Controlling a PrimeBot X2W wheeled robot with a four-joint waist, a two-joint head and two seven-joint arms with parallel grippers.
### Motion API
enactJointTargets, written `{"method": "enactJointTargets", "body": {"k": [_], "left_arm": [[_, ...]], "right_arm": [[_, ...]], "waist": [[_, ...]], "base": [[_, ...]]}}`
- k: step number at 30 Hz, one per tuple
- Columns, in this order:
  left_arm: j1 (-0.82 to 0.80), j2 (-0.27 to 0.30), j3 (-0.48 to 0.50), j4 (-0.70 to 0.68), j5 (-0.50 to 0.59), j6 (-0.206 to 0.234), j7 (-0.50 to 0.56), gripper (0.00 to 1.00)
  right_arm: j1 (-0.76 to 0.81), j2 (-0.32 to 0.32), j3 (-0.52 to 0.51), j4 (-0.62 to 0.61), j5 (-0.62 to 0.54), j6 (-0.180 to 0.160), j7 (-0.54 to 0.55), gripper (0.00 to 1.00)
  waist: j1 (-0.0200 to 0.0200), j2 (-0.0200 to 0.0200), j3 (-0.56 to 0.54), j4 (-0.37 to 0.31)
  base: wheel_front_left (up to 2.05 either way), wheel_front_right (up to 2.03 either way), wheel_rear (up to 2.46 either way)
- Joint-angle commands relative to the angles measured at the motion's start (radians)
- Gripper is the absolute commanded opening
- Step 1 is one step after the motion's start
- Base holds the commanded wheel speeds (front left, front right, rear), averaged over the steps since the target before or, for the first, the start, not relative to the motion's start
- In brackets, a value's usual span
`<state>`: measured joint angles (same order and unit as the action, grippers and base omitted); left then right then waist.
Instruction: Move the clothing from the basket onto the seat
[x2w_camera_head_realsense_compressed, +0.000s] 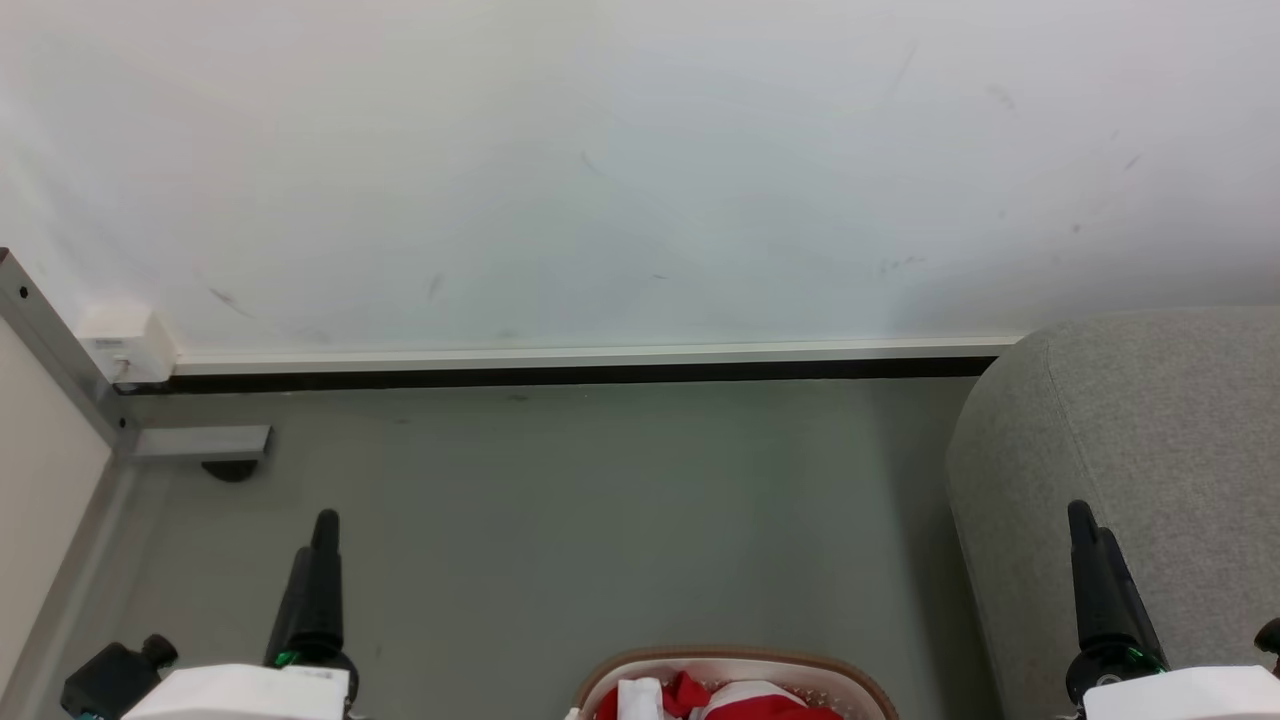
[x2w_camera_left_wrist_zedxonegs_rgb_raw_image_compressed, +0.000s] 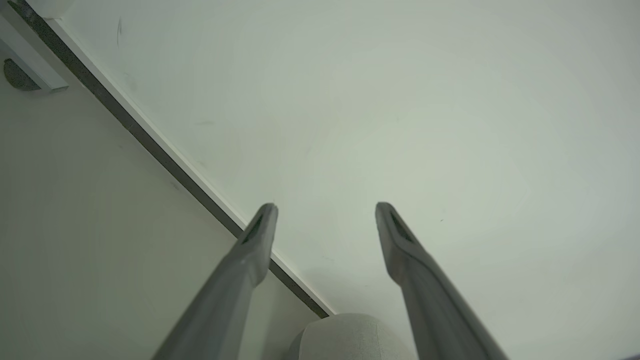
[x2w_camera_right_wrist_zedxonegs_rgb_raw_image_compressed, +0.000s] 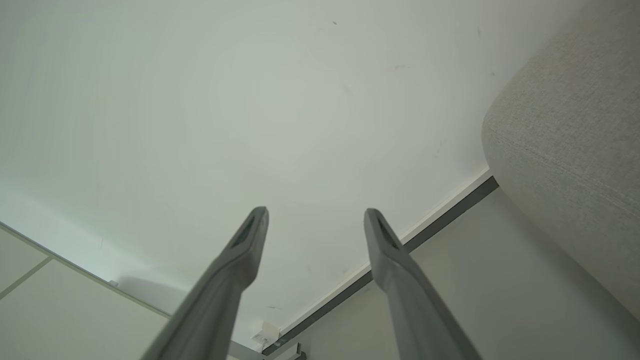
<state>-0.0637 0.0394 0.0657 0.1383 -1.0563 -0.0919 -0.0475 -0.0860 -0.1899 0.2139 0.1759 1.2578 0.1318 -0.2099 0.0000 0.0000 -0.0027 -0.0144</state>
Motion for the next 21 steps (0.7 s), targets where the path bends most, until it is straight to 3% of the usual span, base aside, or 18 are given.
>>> {"method": "enactJointTargets", "body": {"k": [1, 21], "left_arm": [[-0.02, 0.008, 0.0, -0.018, 0.048, -0.006, -0.013, 1.0], [-0.009, 0.011, -0.046, 0.006, 0.467, 0.01, -0.08, 1.0]], "right_arm": [[-0.028, -0.003, -0.011, -0.007, -0.053, -0.001, -0.005, 1.0], [-0.034, 0.047, -0.054, 0.072, -0.512, -0.001, -0.021, 1.0]], "waist": [[0.0, 0.0, 0.0, -0.001], [0.0, 0.0, -0.009, -0.01]], "base": [[0.0, 0.0, 0.0], [0.0, 0.0, 0.0]]}}
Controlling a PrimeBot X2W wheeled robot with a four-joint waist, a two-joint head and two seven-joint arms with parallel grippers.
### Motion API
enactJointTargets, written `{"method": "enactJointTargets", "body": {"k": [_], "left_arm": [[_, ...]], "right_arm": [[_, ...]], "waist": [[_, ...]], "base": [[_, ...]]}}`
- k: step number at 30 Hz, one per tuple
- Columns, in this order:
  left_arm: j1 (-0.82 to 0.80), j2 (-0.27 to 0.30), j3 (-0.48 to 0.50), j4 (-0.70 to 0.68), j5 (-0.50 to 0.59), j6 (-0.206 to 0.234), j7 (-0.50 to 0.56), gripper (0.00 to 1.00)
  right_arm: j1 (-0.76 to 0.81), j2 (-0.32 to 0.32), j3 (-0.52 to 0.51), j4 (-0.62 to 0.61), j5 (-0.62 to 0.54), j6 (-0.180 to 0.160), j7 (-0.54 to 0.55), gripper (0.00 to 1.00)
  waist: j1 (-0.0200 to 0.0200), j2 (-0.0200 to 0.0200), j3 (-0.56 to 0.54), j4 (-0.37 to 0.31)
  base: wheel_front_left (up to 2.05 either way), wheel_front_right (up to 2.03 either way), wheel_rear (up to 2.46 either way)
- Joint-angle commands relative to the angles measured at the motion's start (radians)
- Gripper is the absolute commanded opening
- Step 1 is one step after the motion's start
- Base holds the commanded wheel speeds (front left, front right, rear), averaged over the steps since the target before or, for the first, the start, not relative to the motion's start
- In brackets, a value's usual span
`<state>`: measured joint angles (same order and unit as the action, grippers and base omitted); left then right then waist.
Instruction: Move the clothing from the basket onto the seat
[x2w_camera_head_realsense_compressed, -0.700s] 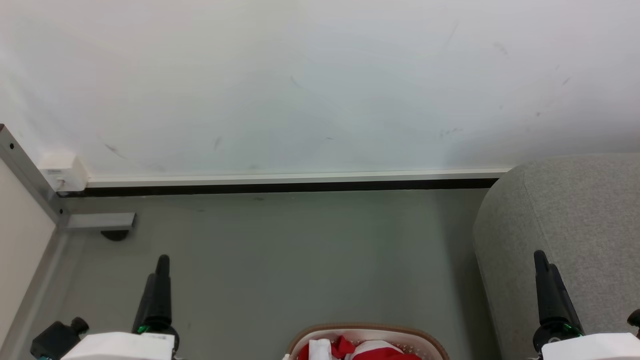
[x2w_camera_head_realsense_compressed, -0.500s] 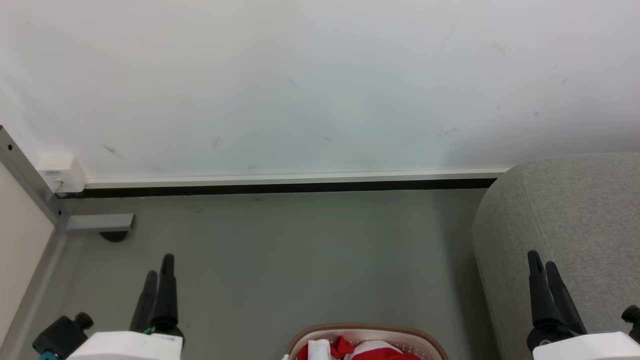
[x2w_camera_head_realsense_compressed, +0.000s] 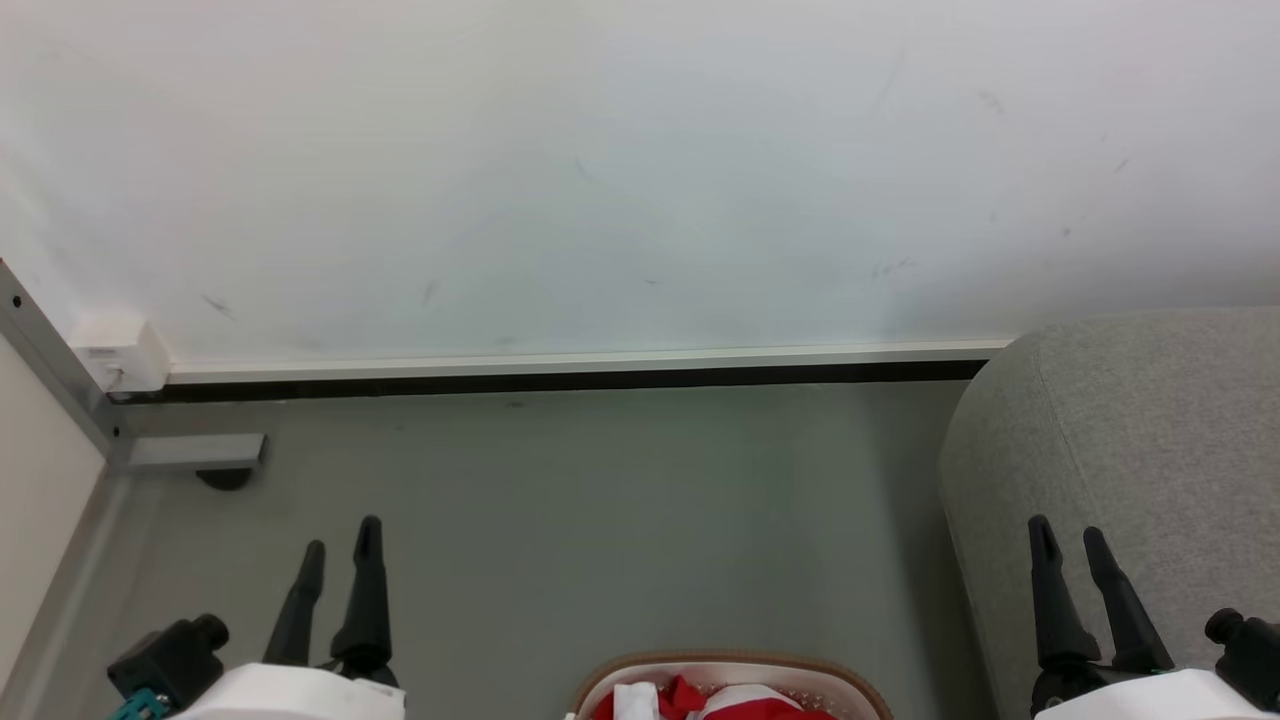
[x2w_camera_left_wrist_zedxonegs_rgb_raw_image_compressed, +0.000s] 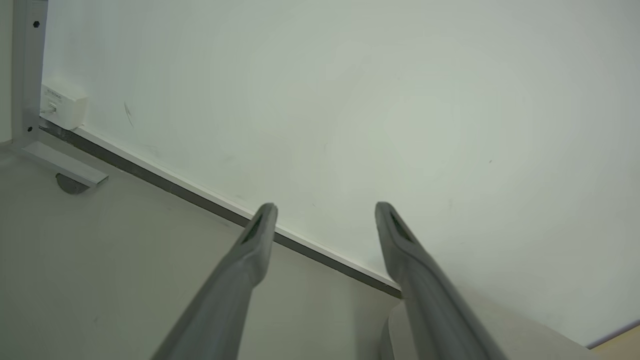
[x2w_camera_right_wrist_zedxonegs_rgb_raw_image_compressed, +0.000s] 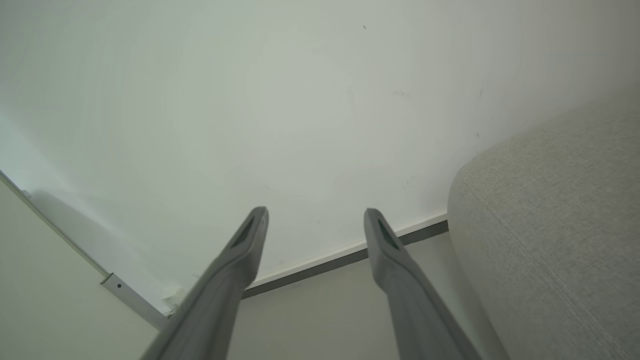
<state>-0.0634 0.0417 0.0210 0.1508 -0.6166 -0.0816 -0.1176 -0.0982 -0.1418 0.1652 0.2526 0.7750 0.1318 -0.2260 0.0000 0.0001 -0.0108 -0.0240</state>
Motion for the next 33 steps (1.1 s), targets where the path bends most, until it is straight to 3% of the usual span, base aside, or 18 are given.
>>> {"method": "enactJointTargets", "body": {"k": [1, 33], "left_arm": [[-0.009, 0.009, -0.003, -0.004, 0.041, 0.0, -0.011, 1.0], [-0.015, 0.014, -0.038, 0.025, 0.348, -0.008, -0.089, 1.0]], "right_arm": [[-0.023, 0.001, -0.006, 0.001, -0.044, -0.001, -0.006, 1.0], [-0.042, 0.054, -0.032, 0.074, -0.386, -0.002, -0.024, 1.0]], "waist": [[0.0, -0.0001, -0.001, -0.001], [0.0, -0.0001, -0.008, -0.013]], "base": [[0.0, 0.0, 0.0], [0.0, 0.0, 0.0]]}}
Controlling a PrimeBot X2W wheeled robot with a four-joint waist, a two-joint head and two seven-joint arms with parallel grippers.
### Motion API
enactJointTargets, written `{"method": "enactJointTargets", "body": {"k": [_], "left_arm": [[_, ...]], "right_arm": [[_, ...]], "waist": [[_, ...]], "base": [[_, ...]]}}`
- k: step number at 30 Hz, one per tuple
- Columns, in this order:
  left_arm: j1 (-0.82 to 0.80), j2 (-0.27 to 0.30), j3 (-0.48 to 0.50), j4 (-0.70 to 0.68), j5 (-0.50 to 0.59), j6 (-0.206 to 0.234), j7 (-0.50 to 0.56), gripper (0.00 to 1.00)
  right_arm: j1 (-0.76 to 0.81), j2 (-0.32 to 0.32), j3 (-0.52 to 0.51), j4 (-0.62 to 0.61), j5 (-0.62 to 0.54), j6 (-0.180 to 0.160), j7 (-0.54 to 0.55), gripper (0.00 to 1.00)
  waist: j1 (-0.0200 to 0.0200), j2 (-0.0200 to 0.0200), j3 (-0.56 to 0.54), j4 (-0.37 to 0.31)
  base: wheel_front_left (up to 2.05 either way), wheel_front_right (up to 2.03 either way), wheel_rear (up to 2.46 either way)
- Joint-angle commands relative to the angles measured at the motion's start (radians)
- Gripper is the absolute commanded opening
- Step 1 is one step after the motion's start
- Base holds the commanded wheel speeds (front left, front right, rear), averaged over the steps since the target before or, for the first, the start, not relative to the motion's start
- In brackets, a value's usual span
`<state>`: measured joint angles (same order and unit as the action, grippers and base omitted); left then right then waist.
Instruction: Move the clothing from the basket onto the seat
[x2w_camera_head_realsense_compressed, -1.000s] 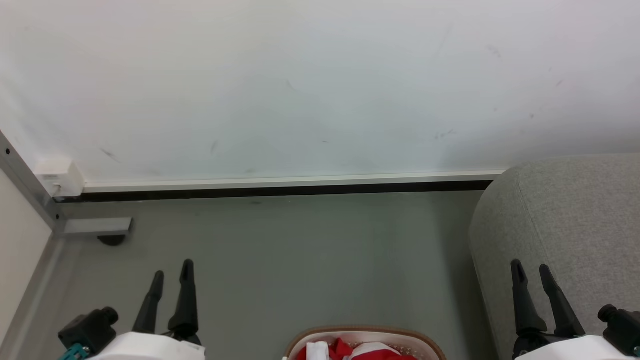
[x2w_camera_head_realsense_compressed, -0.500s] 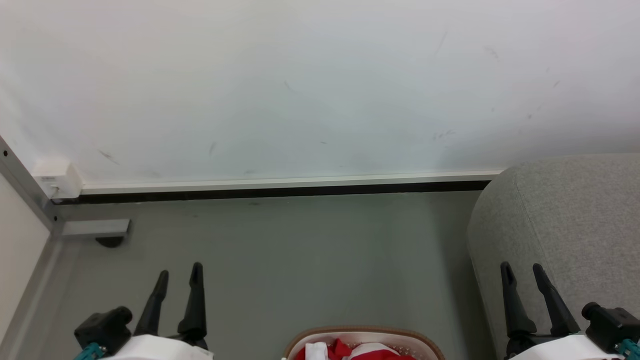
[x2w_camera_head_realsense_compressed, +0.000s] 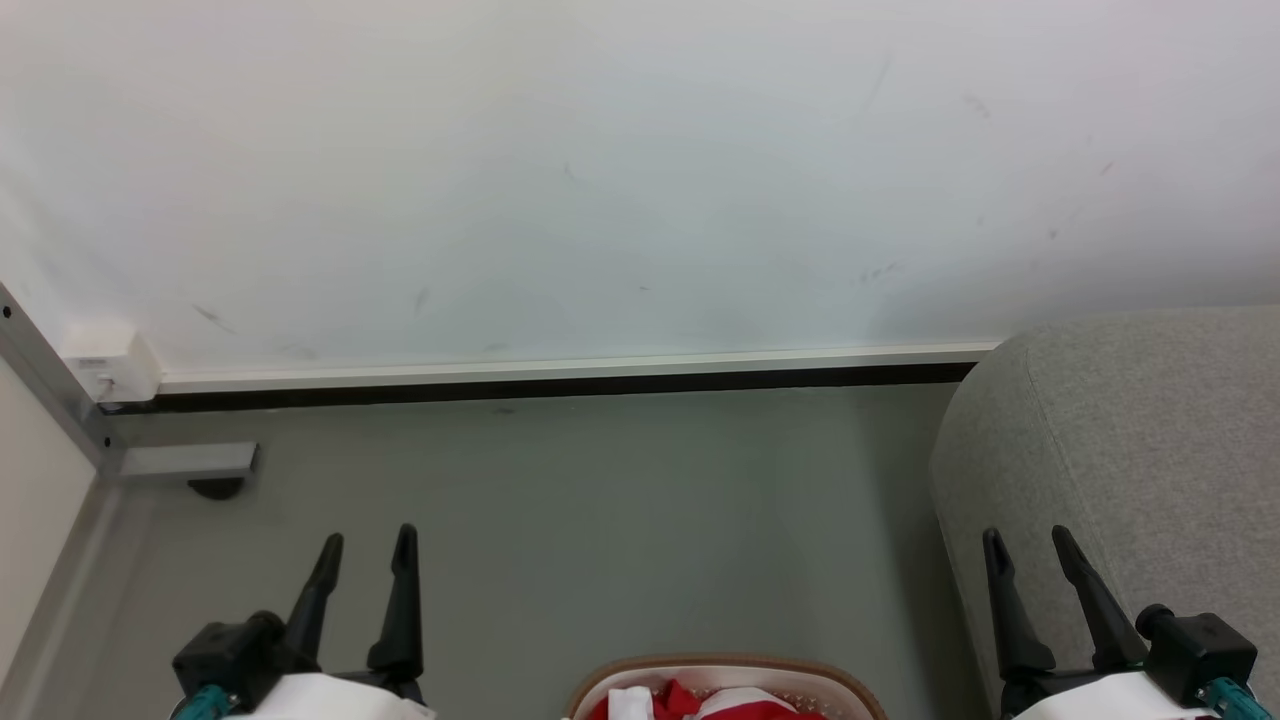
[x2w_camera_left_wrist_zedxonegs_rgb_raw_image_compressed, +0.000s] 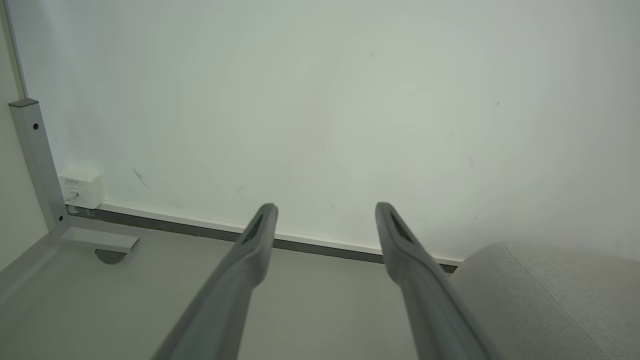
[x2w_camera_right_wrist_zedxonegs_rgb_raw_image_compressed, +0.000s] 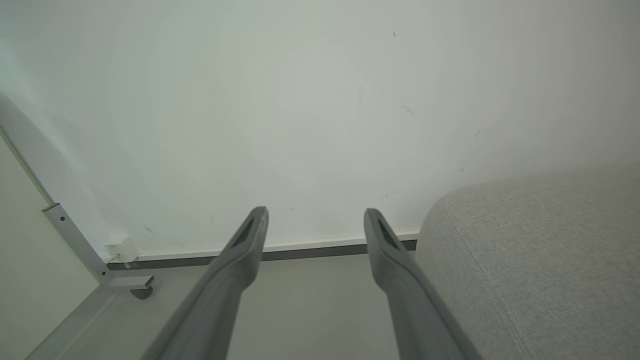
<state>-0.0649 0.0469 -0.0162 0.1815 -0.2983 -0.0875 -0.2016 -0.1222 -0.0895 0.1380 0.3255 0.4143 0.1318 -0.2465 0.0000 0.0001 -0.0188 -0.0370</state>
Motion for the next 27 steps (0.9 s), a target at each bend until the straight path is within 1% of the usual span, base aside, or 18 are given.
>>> {"method": "enactJointTargets", "body": {"k": [1, 7, 21, 27], "left_arm": [[-0.013, 0.009, -0.001, -0.006, 0.037, -0.003, -0.008, 1.0], [-0.015, 0.008, -0.004, -0.001, 0.084, -0.006, -0.022, 1.0], [-0.013, 0.007, -0.004, 0.02, 0.172, -0.008, -0.047, 1.0], [-0.018, 0.007, -0.005, 0.033, 0.219, -0.009, -0.057, 1.0]], "right_arm": [[-0.019, 0.004, -0.005, 0.002, -0.034, -0.002, -0.004, 1.0], [-0.022, 0.012, -0.008, 0.009, -0.082, -0.002, -0.008, 1.0], [-0.019, 0.028, -0.002, 0.016, -0.126, -0.002, -0.012, 1.0], [-0.018, 0.036, -0.004, 0.016, -0.162, -0.002, -0.016, 1.0]], "waist": [[0.0, -0.0001, -0.001, -0.001], [0.0, -0.0001, -0.005, -0.003], [0.0, -0.0001, -0.011, -0.007], [0.0, -0.0001, -0.013, -0.006]], "base": [[0.0, 0.0, 0.0], [0.0, 0.0, 0.0], [0.0, 0.0, 0.0], [0.0, 0.0, 0.0]]}}
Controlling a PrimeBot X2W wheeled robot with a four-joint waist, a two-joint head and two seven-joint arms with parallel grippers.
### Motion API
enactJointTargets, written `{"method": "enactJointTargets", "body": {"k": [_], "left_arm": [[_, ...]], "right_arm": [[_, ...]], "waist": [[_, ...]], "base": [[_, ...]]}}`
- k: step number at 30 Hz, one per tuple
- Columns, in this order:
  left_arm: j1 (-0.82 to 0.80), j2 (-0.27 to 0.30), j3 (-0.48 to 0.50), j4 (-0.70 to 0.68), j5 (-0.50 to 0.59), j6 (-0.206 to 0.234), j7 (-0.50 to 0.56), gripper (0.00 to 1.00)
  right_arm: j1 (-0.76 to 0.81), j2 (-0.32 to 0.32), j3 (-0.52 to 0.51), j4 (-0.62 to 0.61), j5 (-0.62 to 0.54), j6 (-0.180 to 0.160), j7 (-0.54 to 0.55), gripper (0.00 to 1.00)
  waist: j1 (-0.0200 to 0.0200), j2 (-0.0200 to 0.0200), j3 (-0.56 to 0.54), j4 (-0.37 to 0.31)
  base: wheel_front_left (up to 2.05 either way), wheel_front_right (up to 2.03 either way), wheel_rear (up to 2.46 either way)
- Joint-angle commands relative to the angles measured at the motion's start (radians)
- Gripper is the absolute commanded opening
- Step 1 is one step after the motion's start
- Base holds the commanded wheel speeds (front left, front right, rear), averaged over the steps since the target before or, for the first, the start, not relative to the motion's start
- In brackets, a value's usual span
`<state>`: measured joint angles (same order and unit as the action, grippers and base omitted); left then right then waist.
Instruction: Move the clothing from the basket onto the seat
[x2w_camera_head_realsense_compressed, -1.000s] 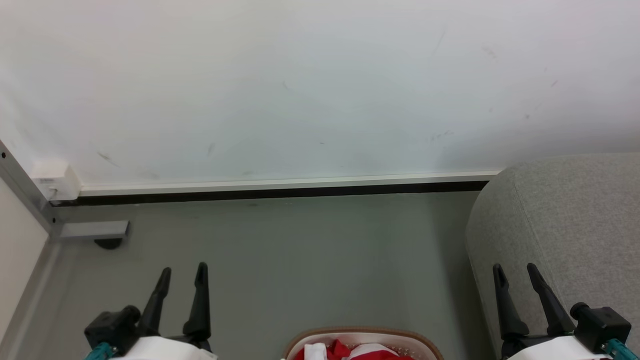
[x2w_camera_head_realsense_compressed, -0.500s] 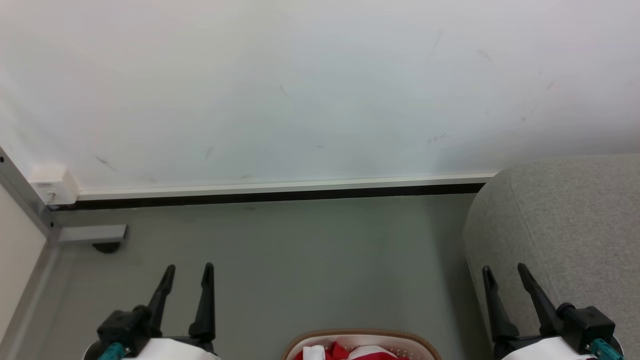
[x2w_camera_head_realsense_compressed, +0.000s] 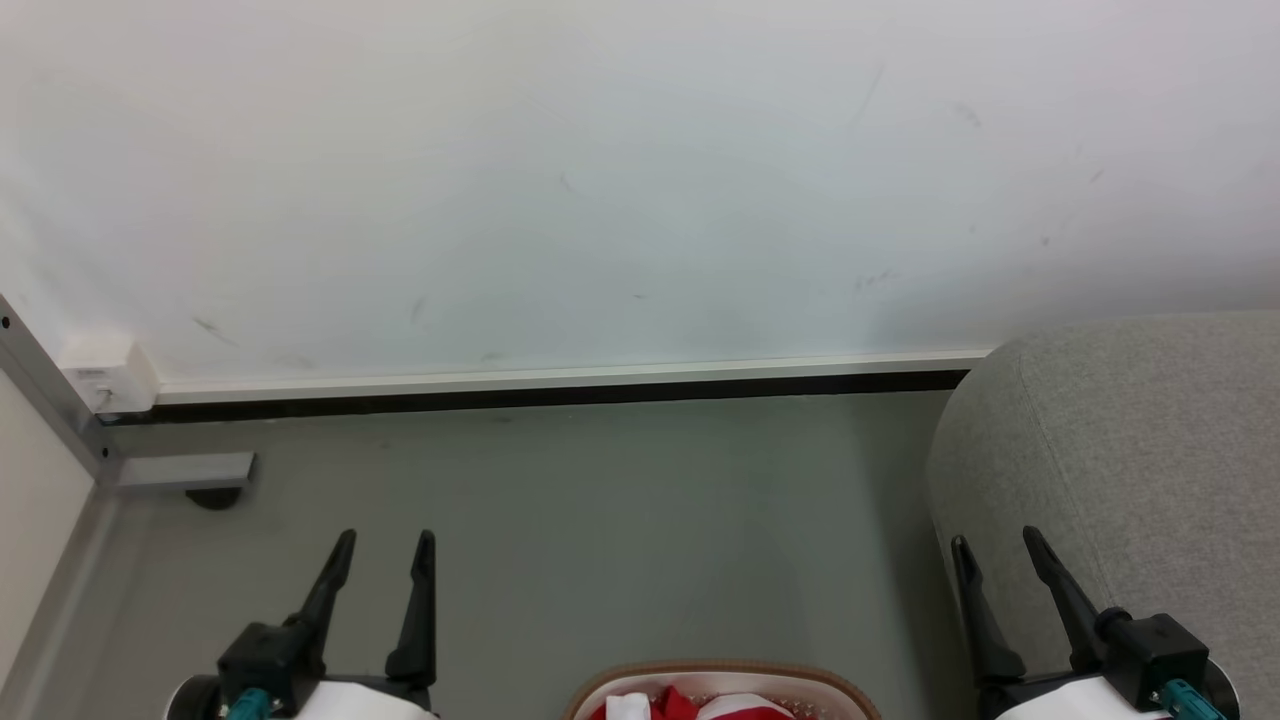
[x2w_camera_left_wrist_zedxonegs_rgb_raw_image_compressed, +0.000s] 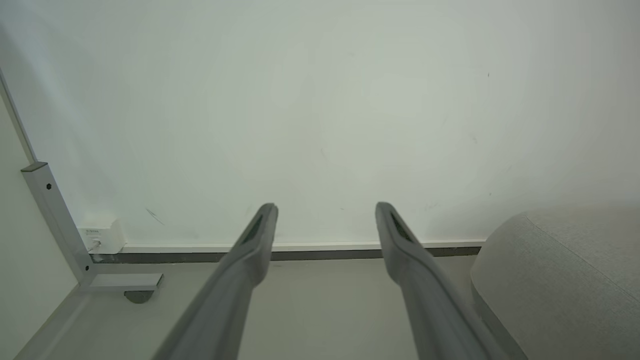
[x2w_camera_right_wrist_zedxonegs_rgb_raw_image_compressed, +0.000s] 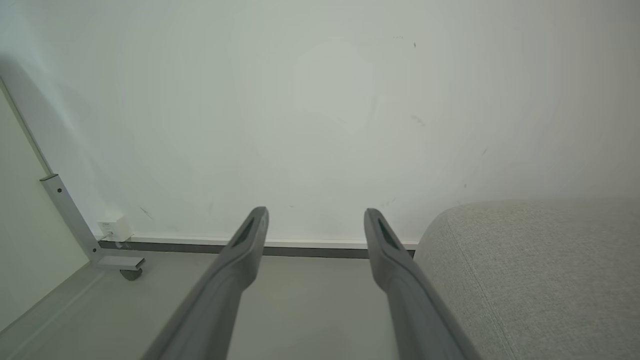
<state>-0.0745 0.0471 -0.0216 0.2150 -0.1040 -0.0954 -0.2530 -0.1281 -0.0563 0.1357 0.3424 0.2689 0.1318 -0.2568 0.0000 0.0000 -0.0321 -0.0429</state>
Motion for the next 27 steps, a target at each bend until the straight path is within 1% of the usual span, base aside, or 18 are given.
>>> {"method": "enactJointTargets", "body": {"k": [1, 5, 27], "left_arm": [[-0.009, 0.007, 0.0, 0.001, 0.03, -0.001, -0.006, 1.0], [-0.01, 0.007, -0.001, 0.008, 0.054, -0.003, -0.013, 1.0], [-0.004, 0.006, 0.004, 0.011, 0.019, 0.011, -0.012, 1.0]], "right_arm": [[-0.012, 0.004, -0.002, 0.0, -0.023, -0.002, -0.007, 1.0], [-0.012, 0.008, -0.002, 0.003, -0.049, -0.002, -0.009, 1.0], [-0.008, 0.007, 0.009, 0.0, -0.012, -0.002, -0.007, 1.0]], "waist": [[0.0, 0.0, 0.0, 0.001], [0.0, 0.0, -0.001, 0.001], [0.0, 0.0, 0.006, -0.002]], "base": [[0.0, 0.0, 0.0], [0.0, 0.0, 0.0], [0.0, 0.0, 0.0]]}}
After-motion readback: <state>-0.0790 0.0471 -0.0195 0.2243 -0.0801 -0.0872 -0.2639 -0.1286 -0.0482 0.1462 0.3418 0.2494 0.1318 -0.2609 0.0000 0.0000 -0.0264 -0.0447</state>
